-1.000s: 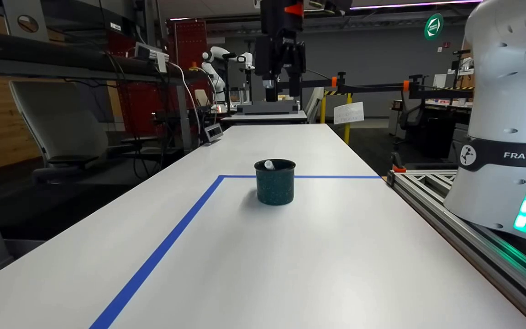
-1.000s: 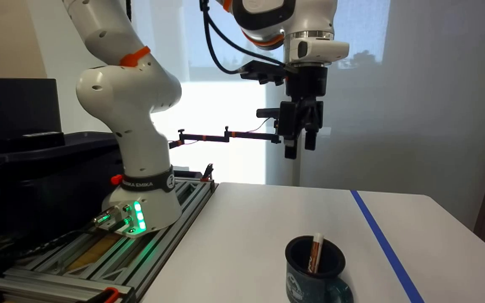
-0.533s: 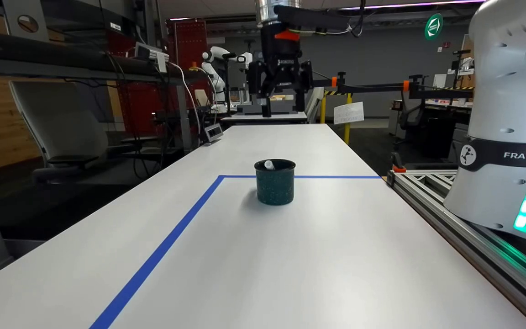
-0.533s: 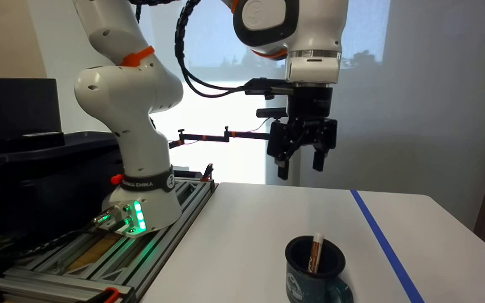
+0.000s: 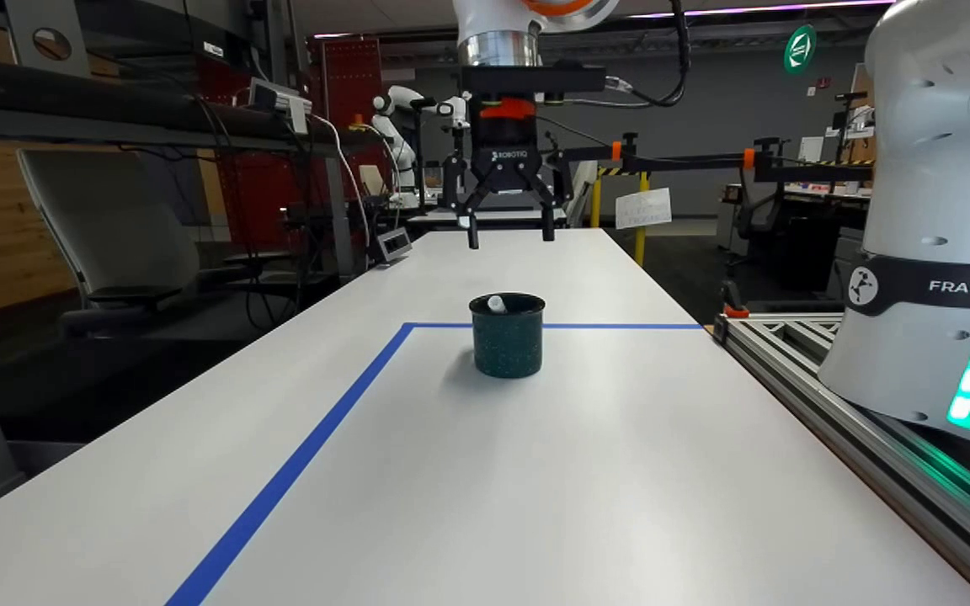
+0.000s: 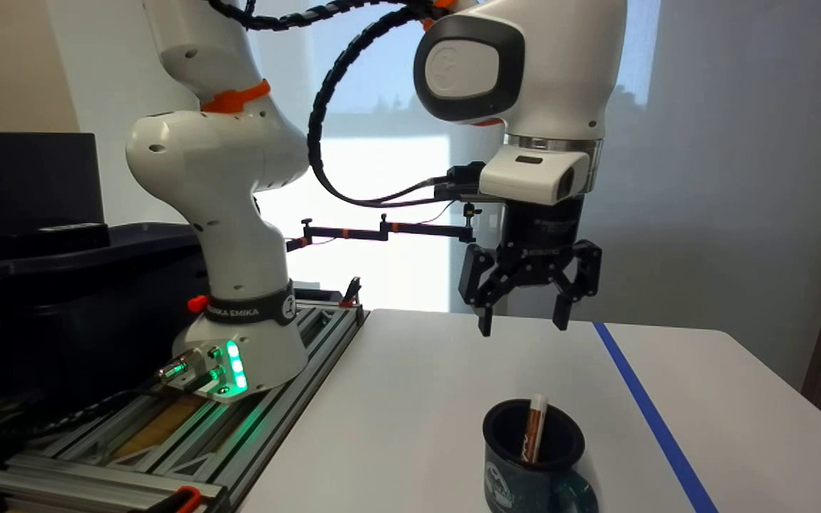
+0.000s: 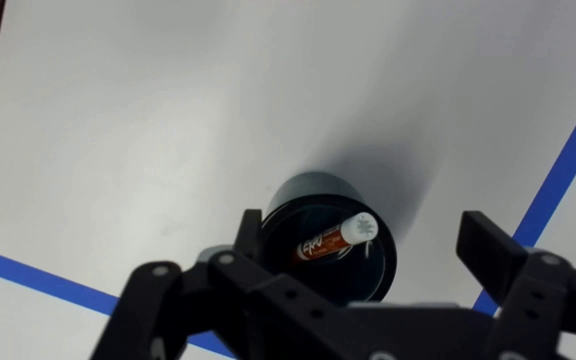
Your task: Take the marker out of the cup
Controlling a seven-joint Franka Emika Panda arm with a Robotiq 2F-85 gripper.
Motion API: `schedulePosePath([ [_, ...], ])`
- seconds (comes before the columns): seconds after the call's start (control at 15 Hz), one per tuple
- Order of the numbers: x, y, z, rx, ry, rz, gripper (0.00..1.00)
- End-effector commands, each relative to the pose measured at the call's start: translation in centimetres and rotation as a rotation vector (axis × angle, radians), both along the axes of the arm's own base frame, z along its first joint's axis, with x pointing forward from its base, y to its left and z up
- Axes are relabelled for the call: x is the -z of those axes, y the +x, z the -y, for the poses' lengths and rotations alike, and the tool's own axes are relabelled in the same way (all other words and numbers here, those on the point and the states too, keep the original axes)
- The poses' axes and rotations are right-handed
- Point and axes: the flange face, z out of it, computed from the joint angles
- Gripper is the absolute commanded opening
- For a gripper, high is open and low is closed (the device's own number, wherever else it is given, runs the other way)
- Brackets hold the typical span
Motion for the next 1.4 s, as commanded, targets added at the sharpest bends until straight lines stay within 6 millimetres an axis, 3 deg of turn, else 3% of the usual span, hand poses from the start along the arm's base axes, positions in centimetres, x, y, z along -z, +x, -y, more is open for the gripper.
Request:
schedulePosePath([
  [0.0, 0.8, 1.7, 1.2, 0.132, 0.044, 0.014, 1.00],
  [0.67, 2.8, 3.0, 4.9, 0.357, 0.129, -0.008, 1.00],
  [1.33, 4.5, 0.3, 5.9, 0.497, 0.173, -0.029, 1.00],
])
